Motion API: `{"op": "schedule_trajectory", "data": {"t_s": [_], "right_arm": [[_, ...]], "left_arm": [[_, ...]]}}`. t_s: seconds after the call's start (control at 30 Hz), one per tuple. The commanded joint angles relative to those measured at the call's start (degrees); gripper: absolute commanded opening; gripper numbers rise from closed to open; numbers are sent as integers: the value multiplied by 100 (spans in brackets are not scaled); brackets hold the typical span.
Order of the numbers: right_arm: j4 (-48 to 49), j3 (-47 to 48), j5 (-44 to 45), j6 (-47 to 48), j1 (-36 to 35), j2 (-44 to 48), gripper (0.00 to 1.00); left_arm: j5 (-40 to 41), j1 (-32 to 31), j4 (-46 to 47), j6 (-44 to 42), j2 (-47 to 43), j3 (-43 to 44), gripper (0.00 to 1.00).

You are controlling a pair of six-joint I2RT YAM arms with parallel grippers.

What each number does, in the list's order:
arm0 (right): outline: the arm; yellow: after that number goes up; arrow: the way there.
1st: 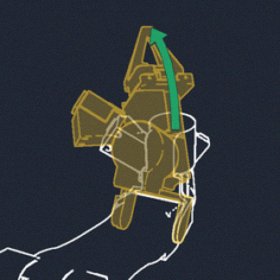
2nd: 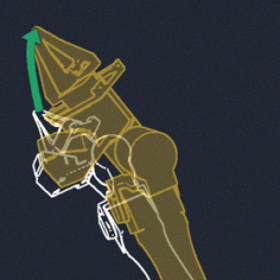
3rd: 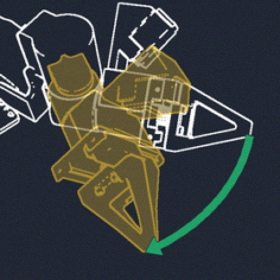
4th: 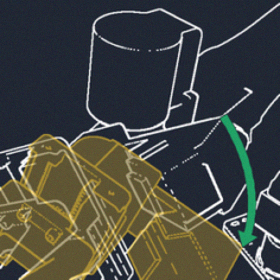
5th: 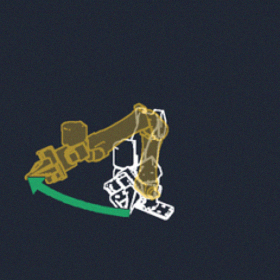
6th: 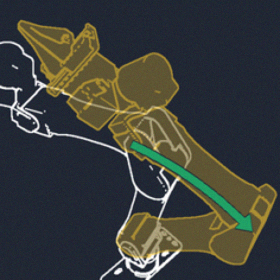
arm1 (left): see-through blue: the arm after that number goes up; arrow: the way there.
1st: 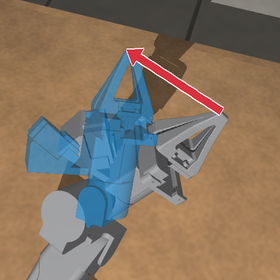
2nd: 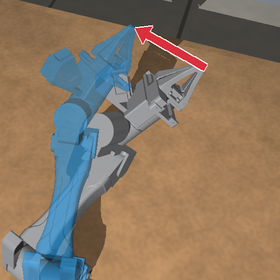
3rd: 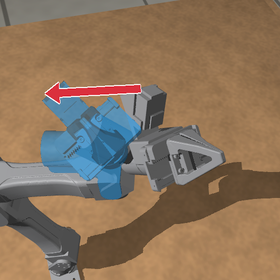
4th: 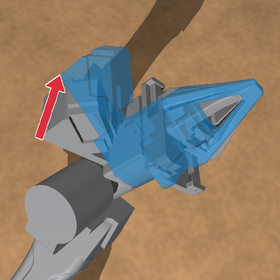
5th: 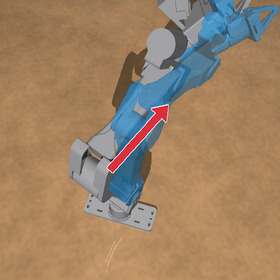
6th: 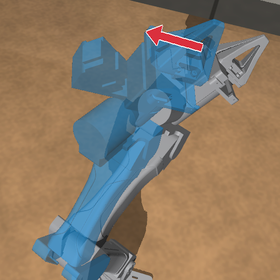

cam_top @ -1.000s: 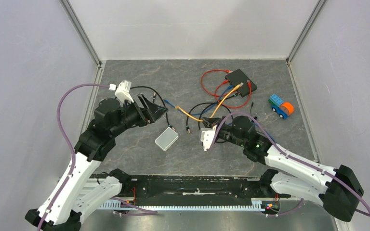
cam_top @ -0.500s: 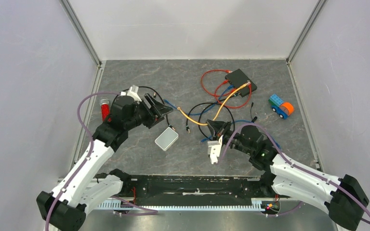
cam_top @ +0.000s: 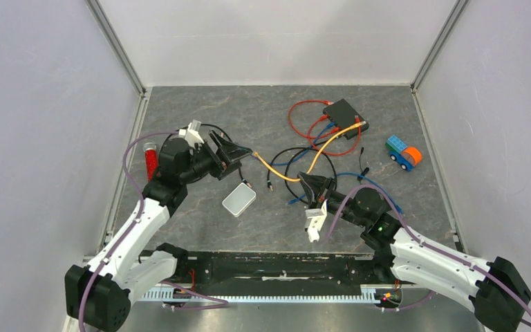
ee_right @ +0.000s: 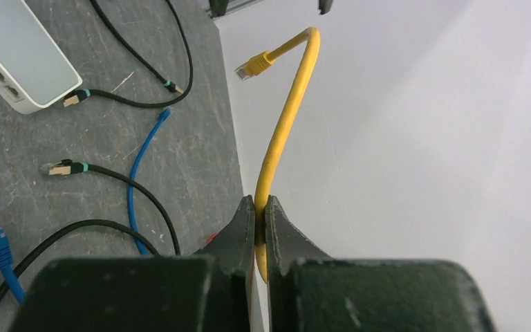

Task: Insert the plug into the switch port
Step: Pick up the connector from the center of the board.

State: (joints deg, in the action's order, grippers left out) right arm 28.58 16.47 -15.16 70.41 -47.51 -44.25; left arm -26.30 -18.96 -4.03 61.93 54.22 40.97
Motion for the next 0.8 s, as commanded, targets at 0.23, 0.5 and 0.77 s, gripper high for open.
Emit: {"op": "schedule_trajectory", "data": {"t_s": [0.23,0.5,0.77], "right_arm": [[974,-113,-5,-310,-4,4,0],[960,-158,-12,-483,-30,6,0],[1073,-118,107,-520,-125,-158,0]], "left_arm": [[-187,125,3583,2726,490,-1139,85],[-29,123,4660,3528,921,-1354,82],[-80,57,4080,3737,899,-1244,80]]}}
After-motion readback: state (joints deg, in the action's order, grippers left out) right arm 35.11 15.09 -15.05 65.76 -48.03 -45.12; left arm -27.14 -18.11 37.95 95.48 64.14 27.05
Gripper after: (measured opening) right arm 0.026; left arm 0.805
